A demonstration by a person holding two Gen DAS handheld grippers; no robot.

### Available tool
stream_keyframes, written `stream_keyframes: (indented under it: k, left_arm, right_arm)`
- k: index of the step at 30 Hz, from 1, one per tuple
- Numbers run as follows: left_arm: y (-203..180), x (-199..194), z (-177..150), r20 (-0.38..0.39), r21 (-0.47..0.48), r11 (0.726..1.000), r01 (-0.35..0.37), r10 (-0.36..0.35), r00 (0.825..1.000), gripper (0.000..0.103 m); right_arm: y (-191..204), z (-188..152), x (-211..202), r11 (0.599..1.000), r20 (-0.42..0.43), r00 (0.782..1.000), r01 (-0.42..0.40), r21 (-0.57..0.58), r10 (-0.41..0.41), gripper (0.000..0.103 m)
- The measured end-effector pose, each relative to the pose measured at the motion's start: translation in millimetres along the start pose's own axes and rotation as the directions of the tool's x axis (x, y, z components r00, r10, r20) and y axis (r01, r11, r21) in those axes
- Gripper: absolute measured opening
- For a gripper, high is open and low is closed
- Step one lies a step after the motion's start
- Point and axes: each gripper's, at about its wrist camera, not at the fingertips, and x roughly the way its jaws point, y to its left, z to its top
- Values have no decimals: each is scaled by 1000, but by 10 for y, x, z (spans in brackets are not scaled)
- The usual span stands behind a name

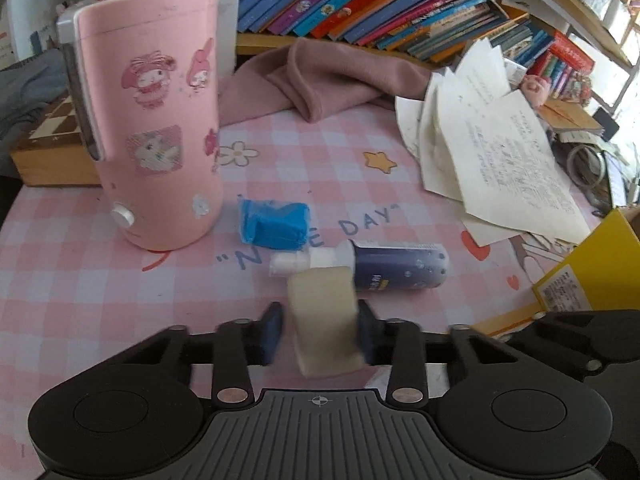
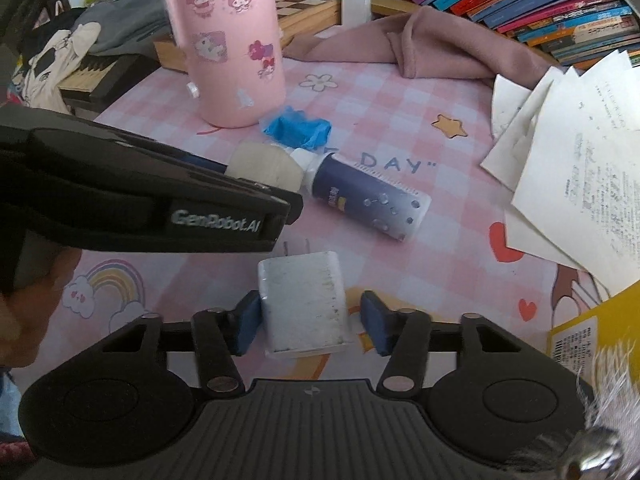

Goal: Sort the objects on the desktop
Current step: 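Close the right tool on the white power bank while the left tool grasps the cream eraser, then carry the power bank and eraser in both tools over the yellow box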

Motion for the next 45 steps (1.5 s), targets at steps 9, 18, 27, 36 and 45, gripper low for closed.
stream_keyframes:
  k: [9,18,27,36,45]
  left_arm:
    - [53,-250,-34,40,-23,1000,-1,2,999,24]
    - [38,-749,-220,108,-62,998,24,-17,994,23]
    - [-55,-1308,-508,188,-73,996,42,-27,982,23]
    - [-137,-1782,-902,218,-85,994,65,-45,975,23]
    - [-187,-2084,-1232,245,-94,993,74,-49,968,23]
  right_arm:
    - [10,-24,-85,1000,25,999,21,14,-21,41]
    - [8,-94,-430,999,107,993,37,32,-40,41]
    - [71,-304,-910,998,166,985,45,46,-52,41]
    - [274,-701,-1414,997,211,975,60,53,-70,41]
    - [508,-1037,-1724,995,241,966,75,73,-91,41]
